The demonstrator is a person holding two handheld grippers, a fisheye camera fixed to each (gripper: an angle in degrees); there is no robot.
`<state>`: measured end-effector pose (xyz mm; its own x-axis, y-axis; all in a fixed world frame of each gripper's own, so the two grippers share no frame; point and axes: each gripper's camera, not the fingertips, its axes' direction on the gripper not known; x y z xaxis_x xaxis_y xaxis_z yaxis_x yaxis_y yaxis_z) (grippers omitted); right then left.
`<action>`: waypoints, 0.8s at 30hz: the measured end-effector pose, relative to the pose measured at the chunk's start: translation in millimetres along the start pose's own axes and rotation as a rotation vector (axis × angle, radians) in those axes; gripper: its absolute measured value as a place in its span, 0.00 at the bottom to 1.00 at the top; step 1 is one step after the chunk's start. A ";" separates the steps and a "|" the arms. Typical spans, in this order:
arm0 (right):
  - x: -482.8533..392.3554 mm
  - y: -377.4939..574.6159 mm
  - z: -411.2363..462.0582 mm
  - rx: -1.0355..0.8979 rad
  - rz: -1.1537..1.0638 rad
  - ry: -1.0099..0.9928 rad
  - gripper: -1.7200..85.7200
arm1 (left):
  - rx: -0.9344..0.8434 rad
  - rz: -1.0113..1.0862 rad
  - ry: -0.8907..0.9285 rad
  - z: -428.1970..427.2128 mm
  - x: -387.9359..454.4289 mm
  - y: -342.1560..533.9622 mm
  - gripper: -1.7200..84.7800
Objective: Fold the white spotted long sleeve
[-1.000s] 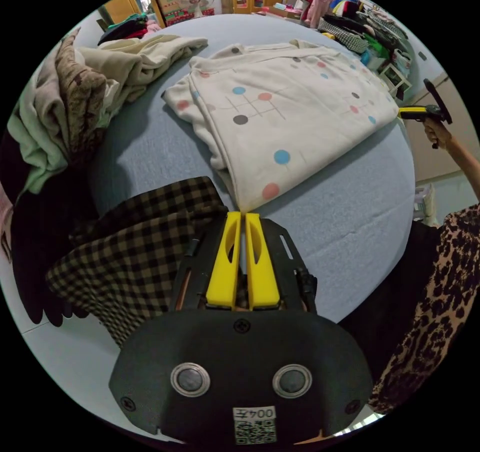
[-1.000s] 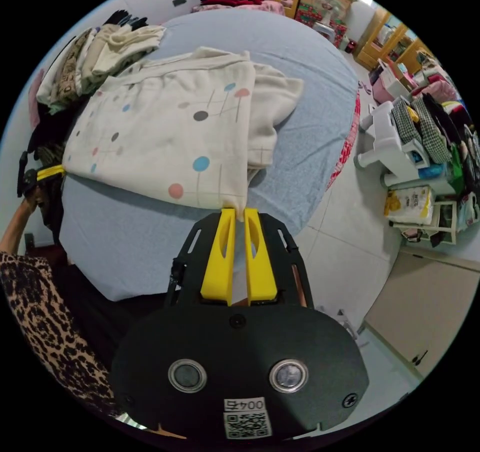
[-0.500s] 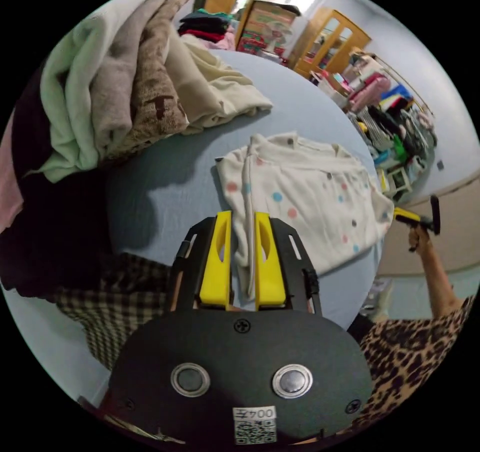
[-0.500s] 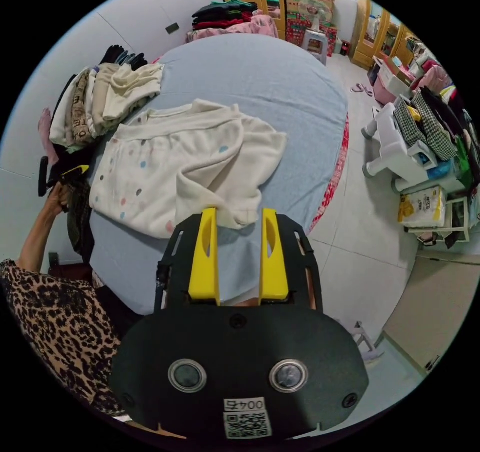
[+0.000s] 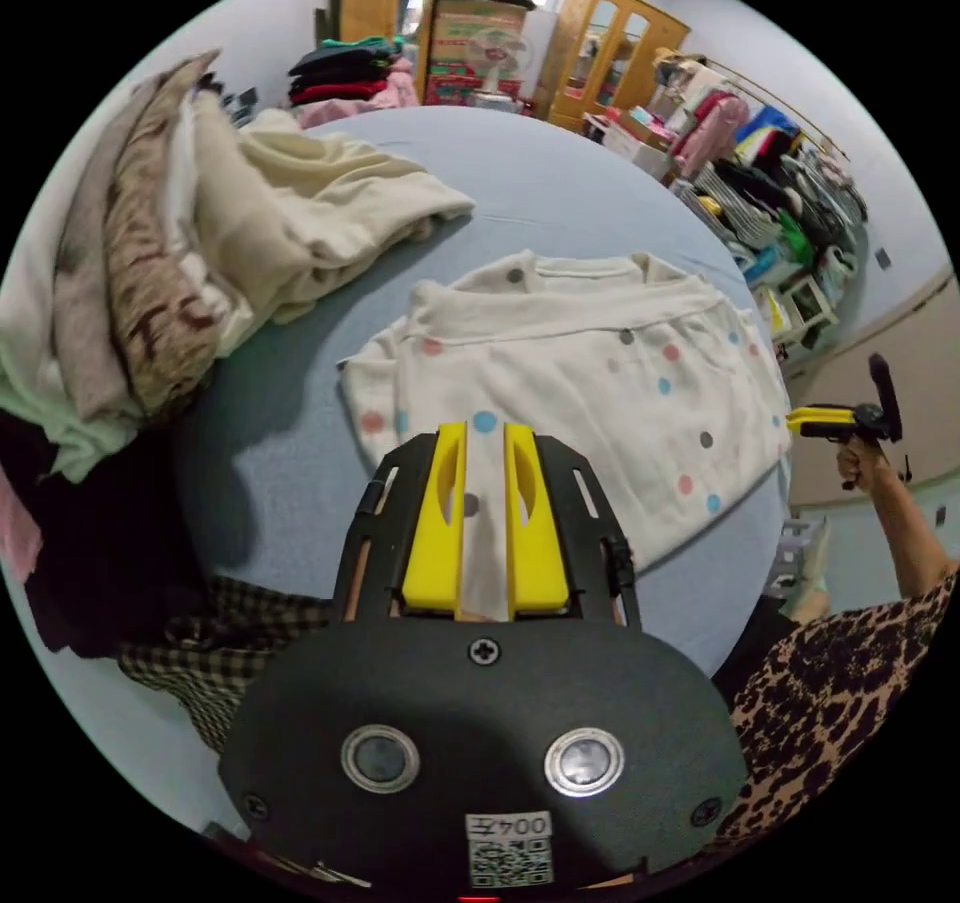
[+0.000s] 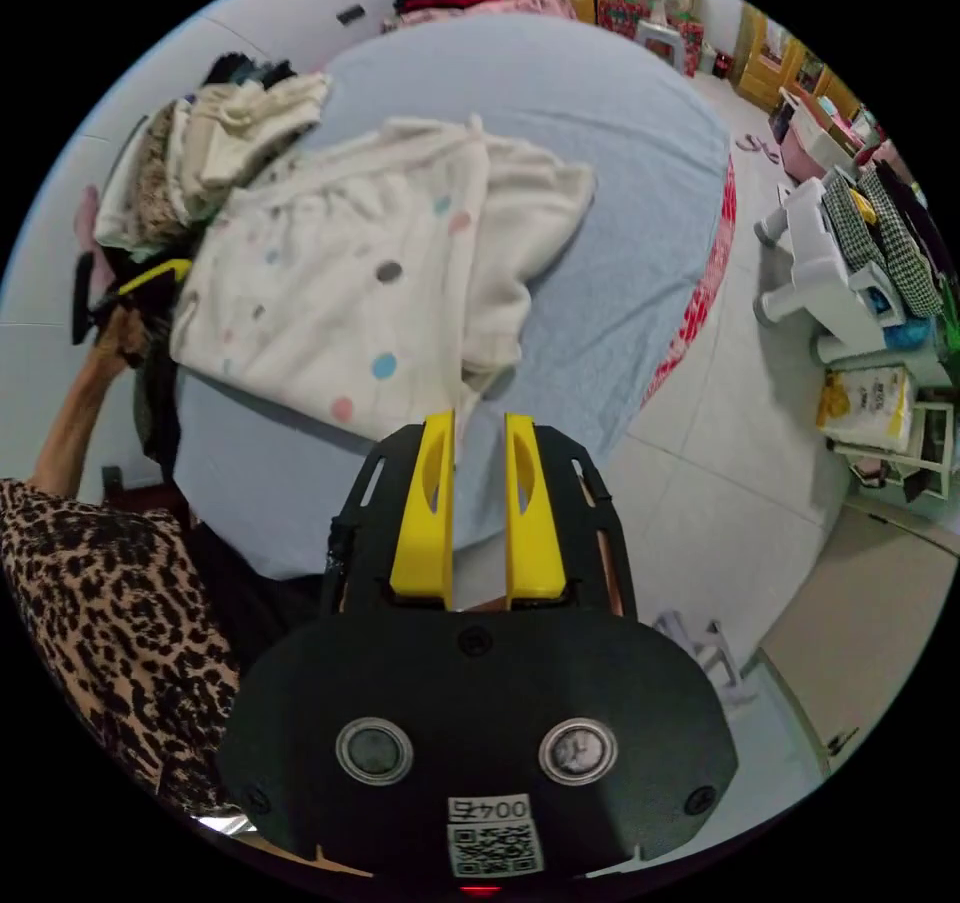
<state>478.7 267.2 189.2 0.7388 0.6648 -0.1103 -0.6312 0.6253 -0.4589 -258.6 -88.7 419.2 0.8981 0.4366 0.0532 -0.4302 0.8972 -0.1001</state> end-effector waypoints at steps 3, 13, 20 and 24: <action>19.0 6.6 -8.4 0.070 0.047 -0.101 0.12 | -0.014 0.139 0.019 8.3 63.6 -5.8 0.10; 84.4 -14.3 8.2 0.206 0.234 -0.444 0.20 | -0.091 0.594 0.197 47.1 287.0 -16.5 0.12; 93.9 -19.9 9.8 0.179 0.279 -0.430 0.11 | -0.059 0.798 0.101 58.4 391.3 -7.1 0.17; 96.2 -24.4 -2.0 0.186 0.261 -0.514 0.09 | -0.024 0.935 0.018 62.1 441.7 4.1 0.19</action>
<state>565.6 315.1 188.0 0.3747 0.8891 0.2629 -0.8410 0.4452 -0.3073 130.7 112.0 504.0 0.1893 0.9791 -0.0746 -0.9769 0.1800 -0.1153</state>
